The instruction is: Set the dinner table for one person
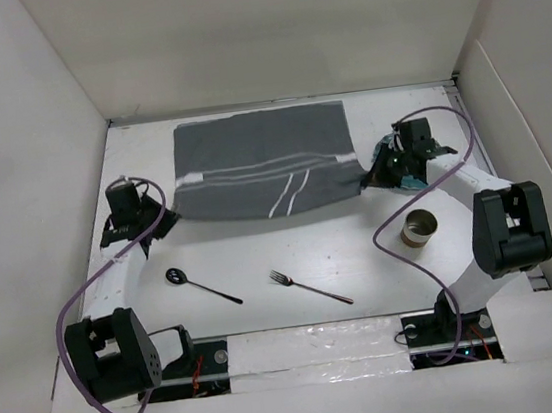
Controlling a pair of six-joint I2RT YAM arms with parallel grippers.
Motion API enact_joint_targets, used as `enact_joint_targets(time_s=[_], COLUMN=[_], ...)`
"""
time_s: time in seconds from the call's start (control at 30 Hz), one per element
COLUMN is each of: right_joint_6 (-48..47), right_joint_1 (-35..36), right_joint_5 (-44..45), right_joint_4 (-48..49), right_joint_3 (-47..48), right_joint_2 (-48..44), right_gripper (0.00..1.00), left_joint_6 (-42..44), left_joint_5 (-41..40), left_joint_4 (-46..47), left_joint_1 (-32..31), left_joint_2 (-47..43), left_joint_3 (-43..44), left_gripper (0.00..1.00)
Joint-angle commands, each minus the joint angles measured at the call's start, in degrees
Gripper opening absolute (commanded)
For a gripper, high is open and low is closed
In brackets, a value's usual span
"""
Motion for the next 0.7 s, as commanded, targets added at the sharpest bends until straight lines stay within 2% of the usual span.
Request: enact_joint_targets(time_s=[0.0, 0.2, 0.4, 0.67], right_joint_6=[-1.25, -4.5, -7.84, -8.99], right_joint_1=[0.5, 1.03, 1.03, 2.08], right_joint_5=[-1.6, 1.92, 4.2, 5.52], right_joint_4=[6.82, 2.87, -2.84, -6.28], right_joint_3=[-5.01, -11.25, -14.15, -18.99], right_joint_2=[-3.41, -6.22, -10.7, -16.86], right_gripper=[0.0, 0.0, 0.0, 0.0], left_joint_6=[0.59, 1.56, 2.09, 2.62], left_joint_5=[0.02, 0.1, -0.69, -0.51], left_joint_4=[2.51, -0.83, -4.26, -7.69], left_joint_1=[0.36, 0.36, 0.36, 0.36], left_joint_2=[-3.19, -1.78, -6.43, -5.03], left_joint_3=[-3.98, -7.15, -10.31, -7.77], left_gripper=[0.0, 0.0, 0.0, 0.0])
